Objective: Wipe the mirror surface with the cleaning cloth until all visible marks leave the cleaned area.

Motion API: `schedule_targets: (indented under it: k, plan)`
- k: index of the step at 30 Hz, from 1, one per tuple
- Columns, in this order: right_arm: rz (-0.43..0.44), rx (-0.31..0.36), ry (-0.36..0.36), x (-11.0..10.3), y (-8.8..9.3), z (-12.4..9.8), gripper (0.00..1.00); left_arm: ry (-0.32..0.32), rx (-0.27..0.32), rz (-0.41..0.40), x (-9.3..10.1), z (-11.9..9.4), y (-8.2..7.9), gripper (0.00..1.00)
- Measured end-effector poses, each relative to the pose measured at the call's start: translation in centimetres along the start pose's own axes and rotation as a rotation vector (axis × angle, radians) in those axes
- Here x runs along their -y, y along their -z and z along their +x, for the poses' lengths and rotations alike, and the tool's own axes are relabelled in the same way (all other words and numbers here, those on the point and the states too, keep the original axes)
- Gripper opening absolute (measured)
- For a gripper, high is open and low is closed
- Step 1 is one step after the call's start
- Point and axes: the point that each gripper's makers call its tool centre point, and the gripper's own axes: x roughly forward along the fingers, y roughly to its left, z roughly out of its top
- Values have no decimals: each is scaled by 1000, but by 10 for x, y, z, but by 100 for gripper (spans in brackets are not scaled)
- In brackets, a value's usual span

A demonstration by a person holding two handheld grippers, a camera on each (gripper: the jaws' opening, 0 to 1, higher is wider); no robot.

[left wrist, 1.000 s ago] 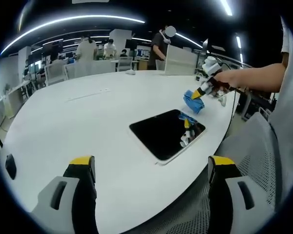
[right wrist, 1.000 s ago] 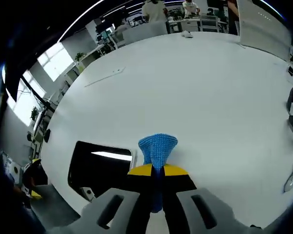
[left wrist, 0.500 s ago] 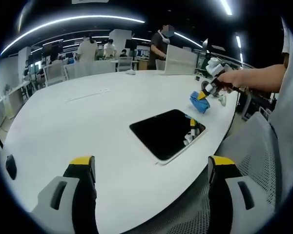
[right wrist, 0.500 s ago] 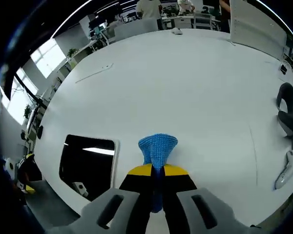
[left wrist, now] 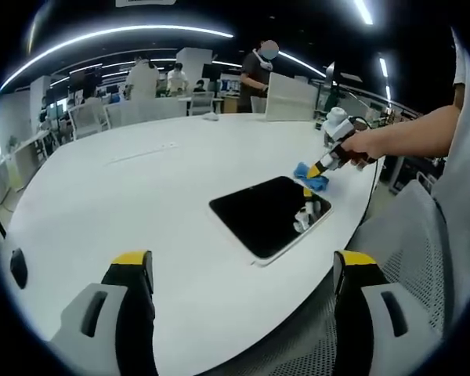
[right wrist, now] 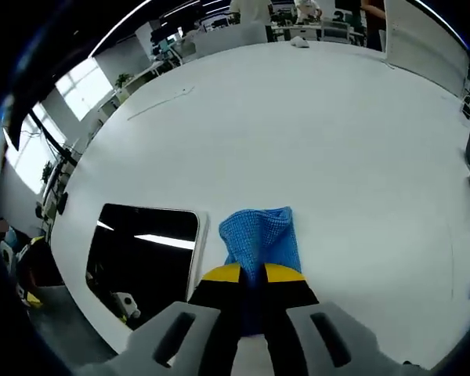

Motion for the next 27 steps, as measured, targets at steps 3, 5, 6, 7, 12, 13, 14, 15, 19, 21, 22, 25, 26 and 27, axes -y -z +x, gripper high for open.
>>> schedule_targets:
  k: [3,5,6,7,12,13,14,15,19,21,22,25,26,27]
  plan:
    - [-2,5,-10,-1,0,-5,7,-1,2,-2,0,0,-1,96]
    - [-18,36,-12,1,-6,-10,14,-2,3,-4,0,0,-1,96]
    - [-24,70,-30,-1,-13,-13,17,-3,5,-6,-1,0,-1,96]
    - [-32,94,-49,-1,-17,-14,19,-6,9,-10,-1,0,-2,97]
    - [-93,211,-99,-13,-31,-41,49,-16,20,-28,-5,-1,-5,97]
    - [-113,232,-119,-14,-32,-45,53,-16,21,-30,-4,-2,-5,97]
    - [-123,238,-119,-13,-31,-49,58,-16,21,-29,-4,-2,-5,97]
    - [-149,248,-121,-10,-28,-54,62,-15,20,-27,-4,-2,-5,97]
    - [-225,278,-146,-8,-16,-66,77,-20,21,-30,-4,-2,-6,98]
    - [-247,276,-98,0,-5,-72,82,-24,25,-34,-5,-2,-7,98]
    - [-263,287,-87,1,-2,-75,84,-23,24,-36,-4,-2,-7,98]
    - [-289,314,-84,0,11,-84,87,-10,27,-45,-2,-3,-8,99]
    - [-286,319,-95,-1,15,-86,89,-11,29,-47,-3,-3,-9,99]
    - [-277,325,-112,-5,20,-90,91,-14,31,-47,-3,-4,-9,99]
